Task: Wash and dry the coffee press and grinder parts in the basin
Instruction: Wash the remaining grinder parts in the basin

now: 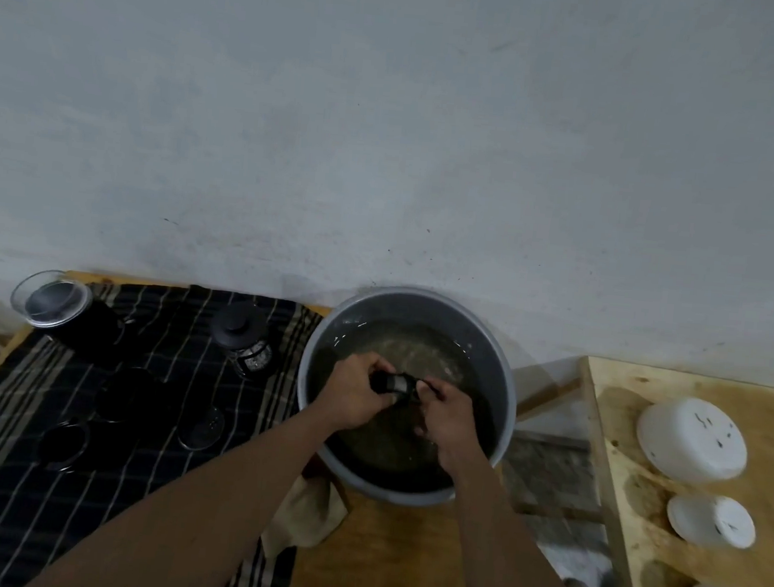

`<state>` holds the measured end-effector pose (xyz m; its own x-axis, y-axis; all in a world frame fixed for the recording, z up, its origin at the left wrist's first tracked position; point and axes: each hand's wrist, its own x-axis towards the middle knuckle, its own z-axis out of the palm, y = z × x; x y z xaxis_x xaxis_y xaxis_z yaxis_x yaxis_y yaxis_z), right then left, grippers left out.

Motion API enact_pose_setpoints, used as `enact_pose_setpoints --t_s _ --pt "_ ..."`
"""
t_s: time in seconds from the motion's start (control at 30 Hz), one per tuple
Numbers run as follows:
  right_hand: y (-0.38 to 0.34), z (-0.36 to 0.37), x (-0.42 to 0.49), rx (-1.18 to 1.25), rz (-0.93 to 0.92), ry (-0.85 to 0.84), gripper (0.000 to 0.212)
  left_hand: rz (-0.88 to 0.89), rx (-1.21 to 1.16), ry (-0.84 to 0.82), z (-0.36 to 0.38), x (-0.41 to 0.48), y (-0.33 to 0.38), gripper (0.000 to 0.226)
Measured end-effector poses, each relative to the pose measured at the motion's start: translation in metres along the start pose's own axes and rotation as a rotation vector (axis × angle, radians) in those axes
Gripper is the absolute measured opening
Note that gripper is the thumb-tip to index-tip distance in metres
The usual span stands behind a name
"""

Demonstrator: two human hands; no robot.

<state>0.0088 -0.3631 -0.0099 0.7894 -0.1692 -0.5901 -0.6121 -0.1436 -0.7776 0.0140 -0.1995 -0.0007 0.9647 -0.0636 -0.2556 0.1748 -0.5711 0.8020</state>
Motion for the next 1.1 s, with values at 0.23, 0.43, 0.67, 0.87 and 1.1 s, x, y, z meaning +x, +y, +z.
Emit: enact_pose_setpoints --t_s 0.23,0.43,0.67,0.87,1.1 --pt "-0.005 0.002 -0.007 -0.131 -0.099 0.048 0.023 -0.003 -0.18 0.073 0.004 0.0 0.012 0.043" --pt "-0.013 0.001 -0.019 0.079 -0.055 -0.012 0.022 -0.163 -0.323 0.06 0.009 0.0 0.011 0.04" --pt "-0.011 0.006 -0.028 0.077 -0.062 -0.005 0.028 -0.095 -0.23 0.081 0.017 -0.007 0.011 0.042" --pt "-0.012 -0.002 -0.029 0.009 -0.044 -0.058 0.034 -0.01 -0.127 0.089 0.012 -0.014 0.005 0.068" --pt "-0.031 0.0 -0.031 0.046 -0.072 -0.045 0.043 0.051 -0.042 0.175 0.007 -0.009 0.015 0.039"
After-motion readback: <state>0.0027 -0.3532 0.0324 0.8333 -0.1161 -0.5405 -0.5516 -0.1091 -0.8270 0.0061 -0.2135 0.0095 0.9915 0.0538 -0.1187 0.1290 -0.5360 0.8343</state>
